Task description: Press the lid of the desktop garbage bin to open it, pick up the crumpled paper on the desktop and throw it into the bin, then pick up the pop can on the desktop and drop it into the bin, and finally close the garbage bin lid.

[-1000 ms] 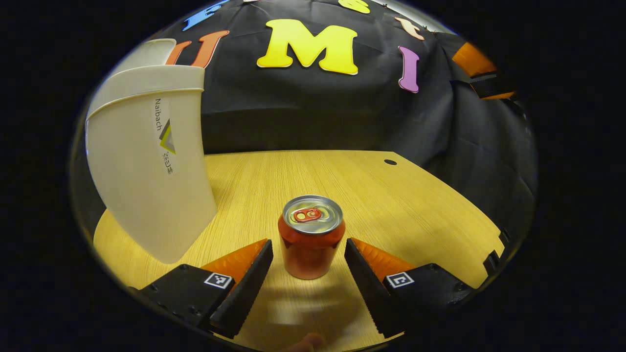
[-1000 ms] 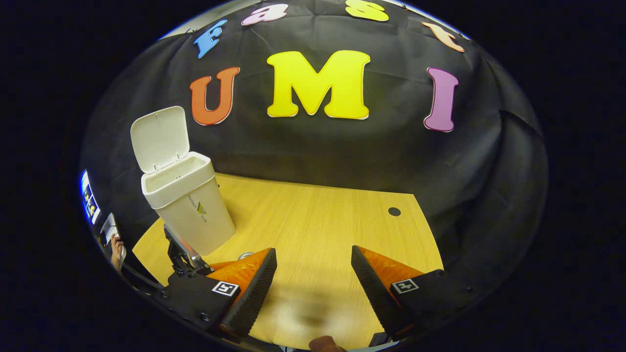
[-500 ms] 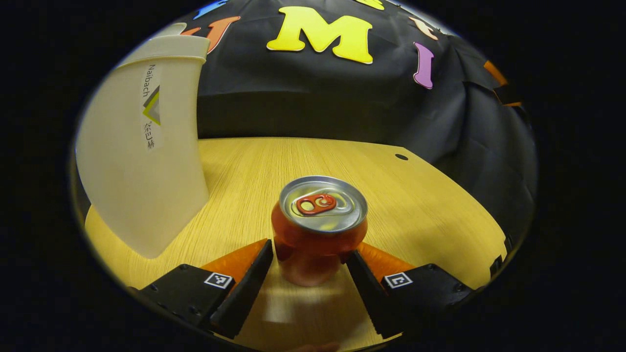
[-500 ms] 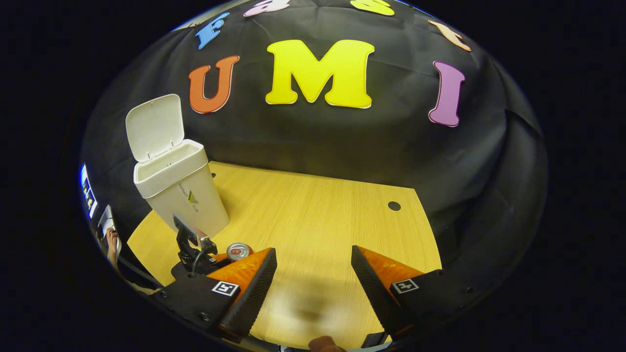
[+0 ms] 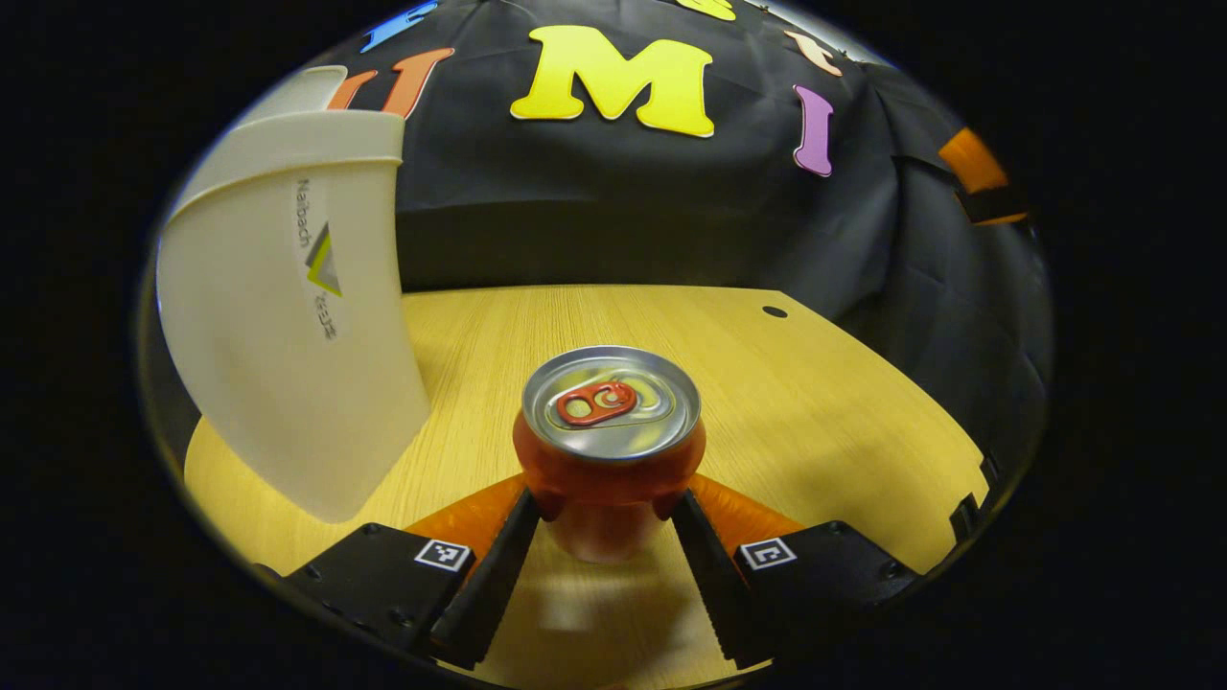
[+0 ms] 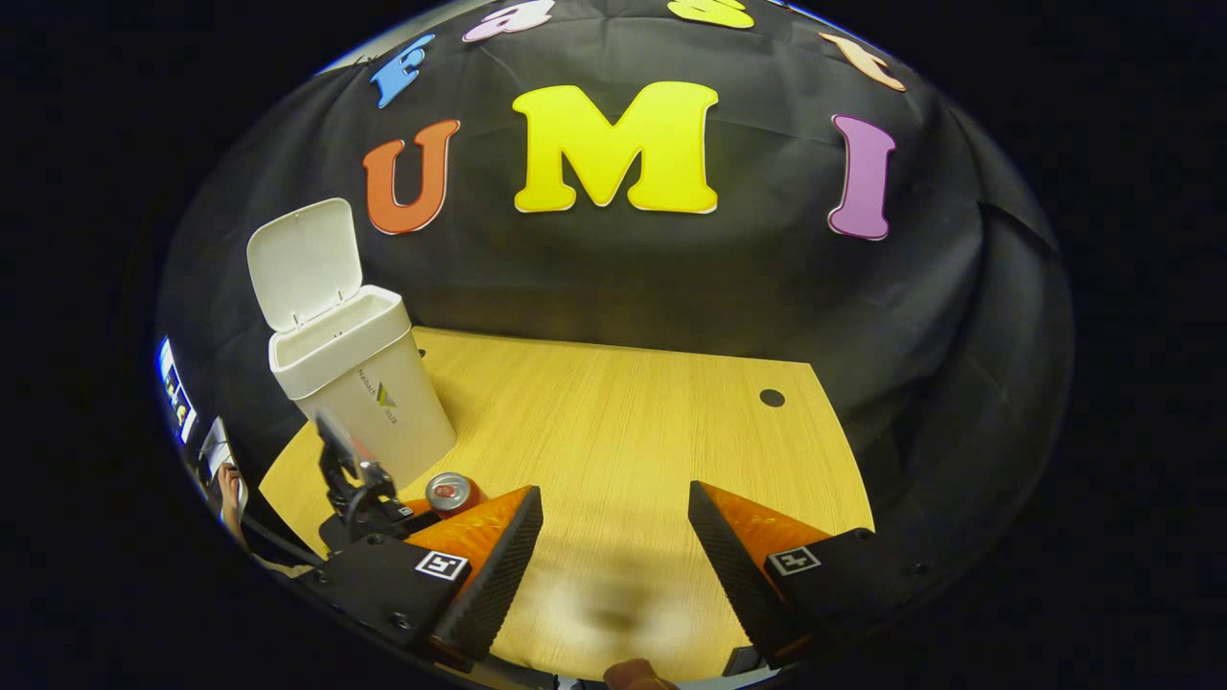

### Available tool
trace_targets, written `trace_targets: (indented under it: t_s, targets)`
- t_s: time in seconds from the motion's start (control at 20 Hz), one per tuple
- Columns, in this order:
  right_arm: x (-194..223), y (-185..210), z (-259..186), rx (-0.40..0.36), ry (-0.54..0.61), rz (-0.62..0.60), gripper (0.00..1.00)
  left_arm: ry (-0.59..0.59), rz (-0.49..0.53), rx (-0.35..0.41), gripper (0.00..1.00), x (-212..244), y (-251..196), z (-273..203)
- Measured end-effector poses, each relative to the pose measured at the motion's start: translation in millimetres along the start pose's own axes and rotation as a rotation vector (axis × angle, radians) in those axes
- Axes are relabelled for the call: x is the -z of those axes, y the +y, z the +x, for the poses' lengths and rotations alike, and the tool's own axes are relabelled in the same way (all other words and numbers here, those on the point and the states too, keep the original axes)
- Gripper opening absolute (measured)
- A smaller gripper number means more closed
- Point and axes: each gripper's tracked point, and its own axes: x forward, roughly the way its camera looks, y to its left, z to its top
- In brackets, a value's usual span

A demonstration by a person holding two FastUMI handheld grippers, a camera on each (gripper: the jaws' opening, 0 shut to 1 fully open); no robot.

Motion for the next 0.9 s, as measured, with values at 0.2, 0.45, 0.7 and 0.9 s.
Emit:
trace_targets:
  t_s: [0.2,0.45,0.7,0.9]
  targets:
    - [6,-12,-17,0.029,0.003,0.063,0.97,-0.049,0.031,0.008,0.86,-37,2,-40]
    - [15,-15,-32,0.024,-0.010,0.087,0.97,-0.037,0.042,-0.035,0.86,-80,15,-84]
    - [16,-12,-27,0.015,-0.019,0.132,0.97,-0.049,0.053,-0.085,0.86,-133,34,-115]
    - [7,-6,-23,0.008,-0.031,0.153,0.97,-0.040,0.045,-0.149,0.86,-173,62,-130]
